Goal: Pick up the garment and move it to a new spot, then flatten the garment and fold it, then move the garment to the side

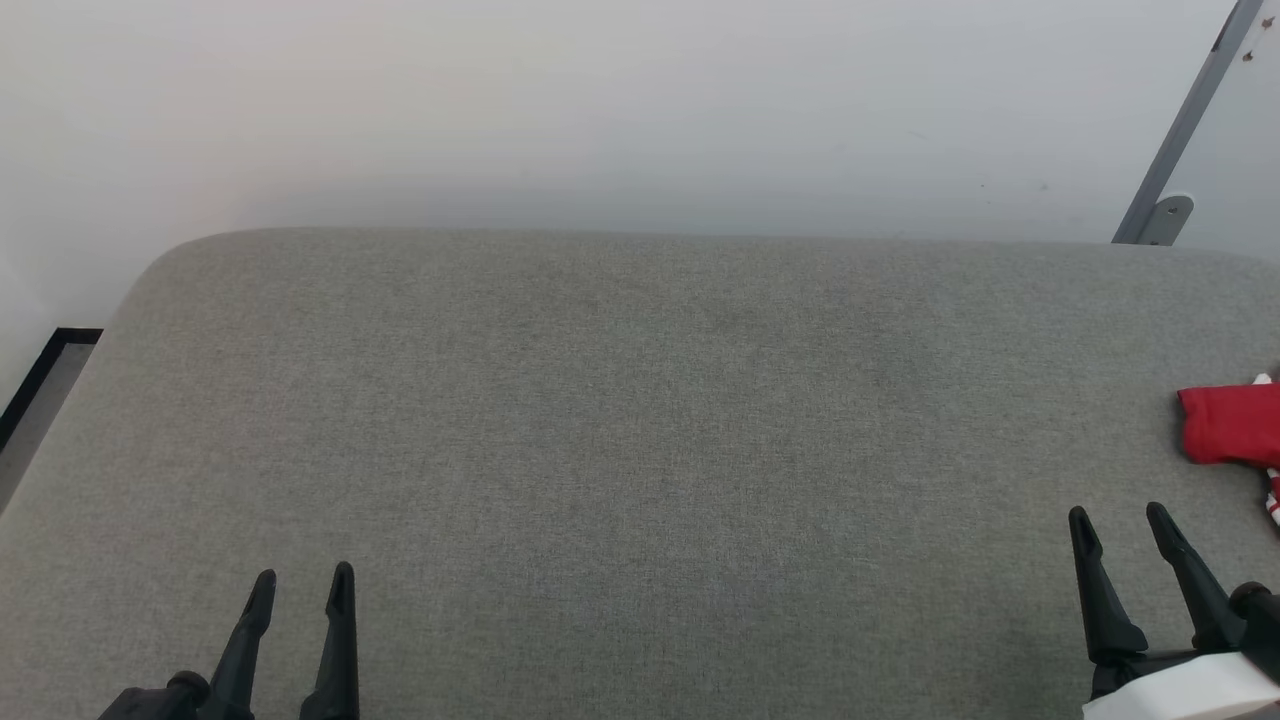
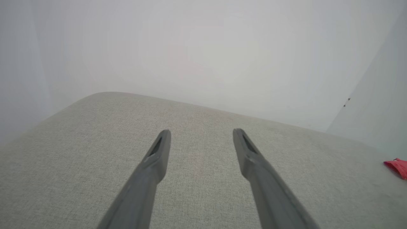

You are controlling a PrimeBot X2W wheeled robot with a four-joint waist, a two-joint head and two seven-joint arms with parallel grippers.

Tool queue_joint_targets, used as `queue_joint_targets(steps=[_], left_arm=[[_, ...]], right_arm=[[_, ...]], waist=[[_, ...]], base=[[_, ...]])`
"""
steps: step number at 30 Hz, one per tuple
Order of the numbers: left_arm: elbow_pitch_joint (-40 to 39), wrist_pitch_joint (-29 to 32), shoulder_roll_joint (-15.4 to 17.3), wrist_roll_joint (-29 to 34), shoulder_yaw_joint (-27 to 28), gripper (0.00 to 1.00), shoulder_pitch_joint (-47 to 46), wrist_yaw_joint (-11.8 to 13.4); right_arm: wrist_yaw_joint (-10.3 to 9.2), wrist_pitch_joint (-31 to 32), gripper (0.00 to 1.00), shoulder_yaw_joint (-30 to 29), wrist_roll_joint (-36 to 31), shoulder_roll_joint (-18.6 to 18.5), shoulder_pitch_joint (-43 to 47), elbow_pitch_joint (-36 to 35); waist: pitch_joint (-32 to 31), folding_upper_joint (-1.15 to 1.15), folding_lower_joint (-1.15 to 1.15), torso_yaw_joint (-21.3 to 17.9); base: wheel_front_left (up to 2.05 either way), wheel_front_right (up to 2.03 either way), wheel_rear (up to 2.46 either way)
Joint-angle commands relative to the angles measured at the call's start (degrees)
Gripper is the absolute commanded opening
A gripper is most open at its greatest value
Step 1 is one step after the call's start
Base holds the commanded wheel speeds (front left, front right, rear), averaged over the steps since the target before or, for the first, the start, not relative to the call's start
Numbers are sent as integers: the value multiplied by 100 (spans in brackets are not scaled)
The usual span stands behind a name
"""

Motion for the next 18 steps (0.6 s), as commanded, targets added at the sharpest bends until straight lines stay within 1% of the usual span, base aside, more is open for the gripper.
queue_joint_targets(steps=[1, 11, 15, 16, 18], left_arm=[[11, -26, 33, -26, -8, 100, -64, -21], [32, -26, 25, 38, 25, 100, -105, -21], [54, -26, 40, -28, 18, 100, -122, -21], [48, 0, 13, -46, 9, 0, -52, 0], [123, 10, -22, -48, 0, 0, -21, 2]], right_arm=[[-2, -24, 100, -6, 0, 23, 42, -8], [-2, -25, 100, -4, 2, 33, 96, -33], [-2, -25, 100, 8, -11, 41, 111, -37], [0, 0, 0, 4, -2, 31, 48, -26], [0, 3, 0, 19, -1, 70, 79, 41]], waist=[[1, 0, 0, 0], [3, 0, 0, 4], [-7, 0, 0, 19], [-8, 0, 0, 18], [-9, 0, 0, 19]], base=[[0, 0, 0], [0, 0, 0], [0, 0, 0], [0, 0, 0], [0, 0, 0]])
